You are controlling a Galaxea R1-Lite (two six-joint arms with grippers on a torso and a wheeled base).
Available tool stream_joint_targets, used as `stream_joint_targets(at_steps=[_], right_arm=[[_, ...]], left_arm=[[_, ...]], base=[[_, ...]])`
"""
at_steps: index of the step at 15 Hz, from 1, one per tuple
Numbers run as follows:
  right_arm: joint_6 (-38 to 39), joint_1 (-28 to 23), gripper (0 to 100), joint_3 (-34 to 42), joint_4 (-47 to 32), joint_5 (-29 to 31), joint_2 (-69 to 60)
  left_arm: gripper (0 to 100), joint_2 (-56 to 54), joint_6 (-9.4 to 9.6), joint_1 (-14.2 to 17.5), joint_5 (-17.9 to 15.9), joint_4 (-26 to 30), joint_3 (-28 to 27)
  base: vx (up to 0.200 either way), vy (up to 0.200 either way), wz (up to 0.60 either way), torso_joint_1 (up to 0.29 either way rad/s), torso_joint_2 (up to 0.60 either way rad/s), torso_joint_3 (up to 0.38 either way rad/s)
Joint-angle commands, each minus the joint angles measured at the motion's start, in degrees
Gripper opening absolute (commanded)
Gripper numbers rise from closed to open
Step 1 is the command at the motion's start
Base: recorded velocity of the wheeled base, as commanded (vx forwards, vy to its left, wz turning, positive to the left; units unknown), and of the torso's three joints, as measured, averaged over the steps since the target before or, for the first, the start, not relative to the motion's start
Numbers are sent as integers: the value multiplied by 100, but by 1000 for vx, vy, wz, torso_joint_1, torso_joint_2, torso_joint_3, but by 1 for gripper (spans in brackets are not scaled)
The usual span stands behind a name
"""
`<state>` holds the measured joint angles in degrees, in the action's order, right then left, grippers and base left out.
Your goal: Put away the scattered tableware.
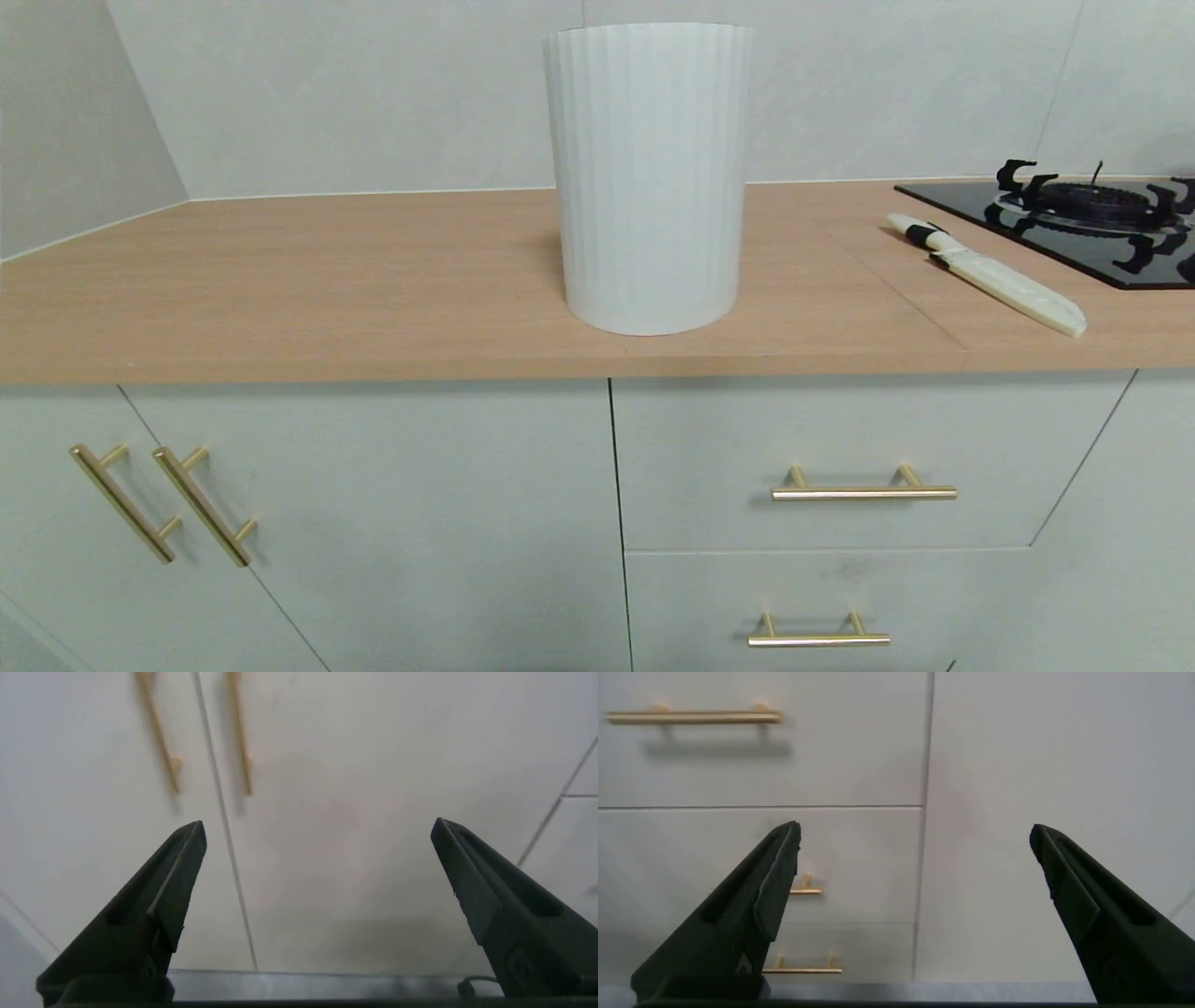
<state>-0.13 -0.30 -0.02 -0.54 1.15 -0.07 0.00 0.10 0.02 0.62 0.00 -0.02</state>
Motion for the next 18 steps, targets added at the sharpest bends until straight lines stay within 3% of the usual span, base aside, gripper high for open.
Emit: stream_joint_targets(at_steps=[1,18], right_arm=[[-4,-13,100,-6,-8,0,7],[-4,-13,100,2,1,8,7]], left_arm=[[100,9,-1,-2,8,9,2],[100,9,-1,-2,8,9,2]], base=[[0,0,0,0,0,0],[0,-12,0,0,0,1]])
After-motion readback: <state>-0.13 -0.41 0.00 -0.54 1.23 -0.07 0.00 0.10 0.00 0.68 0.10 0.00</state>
